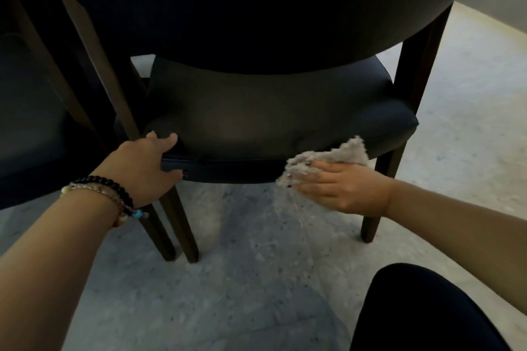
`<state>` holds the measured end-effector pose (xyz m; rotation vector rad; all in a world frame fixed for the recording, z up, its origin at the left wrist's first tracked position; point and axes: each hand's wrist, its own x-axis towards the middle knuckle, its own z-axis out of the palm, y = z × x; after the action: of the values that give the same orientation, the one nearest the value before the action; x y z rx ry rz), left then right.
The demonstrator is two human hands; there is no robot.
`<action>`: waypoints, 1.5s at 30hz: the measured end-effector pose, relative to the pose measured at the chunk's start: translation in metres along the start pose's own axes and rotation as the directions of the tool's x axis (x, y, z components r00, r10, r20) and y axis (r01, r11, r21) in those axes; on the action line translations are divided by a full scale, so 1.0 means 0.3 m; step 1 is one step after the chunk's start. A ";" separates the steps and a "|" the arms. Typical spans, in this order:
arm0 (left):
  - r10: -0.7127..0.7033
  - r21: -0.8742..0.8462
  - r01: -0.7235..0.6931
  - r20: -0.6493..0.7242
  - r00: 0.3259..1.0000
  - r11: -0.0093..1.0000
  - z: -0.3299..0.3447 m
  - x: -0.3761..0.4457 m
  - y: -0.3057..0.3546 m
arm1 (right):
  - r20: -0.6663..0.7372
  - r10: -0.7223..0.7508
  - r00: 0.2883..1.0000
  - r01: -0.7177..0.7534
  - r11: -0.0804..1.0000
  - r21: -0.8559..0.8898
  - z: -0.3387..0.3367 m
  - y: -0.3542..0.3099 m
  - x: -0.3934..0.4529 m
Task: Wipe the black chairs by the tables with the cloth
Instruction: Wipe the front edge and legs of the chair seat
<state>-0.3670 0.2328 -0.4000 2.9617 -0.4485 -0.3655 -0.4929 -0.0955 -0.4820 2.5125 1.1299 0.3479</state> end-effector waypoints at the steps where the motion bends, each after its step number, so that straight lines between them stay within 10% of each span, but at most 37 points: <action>1: 0.004 -0.004 -0.004 0.010 1.000 1.000 -0.002 -0.009 -0.004 | 0.010 0.027 1.000 -0.028 1.000 0.007 -0.007 0.001 -0.018; 8: -0.086 0.025 0.087 -0.050 0.995 0.996 -0.021 -0.002 -0.027 | -0.248 0.039 0.968 -0.013 0.994 0.107 -0.100 -0.175 0.344; 12: -0.165 -0.093 0.155 -0.116 0.979 0.984 -0.014 0.029 -0.025 | 0.004 0.086 0.996 -0.086 0.992 -0.097 -0.116 -0.185 0.515; 15: -0.200 -0.225 0.163 -0.153 0.968 0.961 0.002 0.047 -0.048 | -0.071 0.096 0.993 -0.104 0.986 -0.127 -0.088 -0.146 0.410; 22: -0.253 -0.484 0.122 -0.215 0.943 0.867 0.015 0.057 -0.119 | -0.043 0.291 0.956 -0.280 0.945 0.172 -0.073 -0.127 0.172; 24: -0.281 -0.580 0.084 -0.259 0.924 0.811 0.007 0.069 -0.132 | -0.115 0.493 0.862 -0.379 0.779 0.499 -0.110 -0.147 0.188; 26: -0.302 -0.674 0.040 -0.277 0.912 0.738 0.000 0.092 -0.135 | -0.092 0.816 0.571 -0.307 0.316 0.898 -0.199 -0.153 0.249; 28: -0.305 -0.746 -0.014 -0.290 0.907 0.666 0.002 0.122 -0.141 | 0.136 0.965 0.223 -0.046 -0.128 0.991 -0.287 -0.141 0.313; 30: -0.312 -0.795 -0.053 -0.297 0.902 0.604 0.007 0.148 -0.140 | 0.400 0.913 0.081 0.130 -0.407 0.904 -0.325 -0.138 0.354; 34: -0.320 -0.848 -0.055 -0.258 0.912 0.528 0.026 0.205 -0.153 | 0.790 0.605 0.101 0.116 -0.796 0.595 -0.271 -0.248 0.399; 45: -0.256 -0.846 -0.192 -0.355 0.899 0.498 0.070 0.338 -0.186 | 0.888 0.443 0.125 0.453 -0.822 0.346 -0.120 -0.223 0.406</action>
<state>-0.2628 0.2530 -0.4511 1.9175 -0.0728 0.0994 -0.4715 0.0459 -0.4686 -0.6962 0.7980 -0.1510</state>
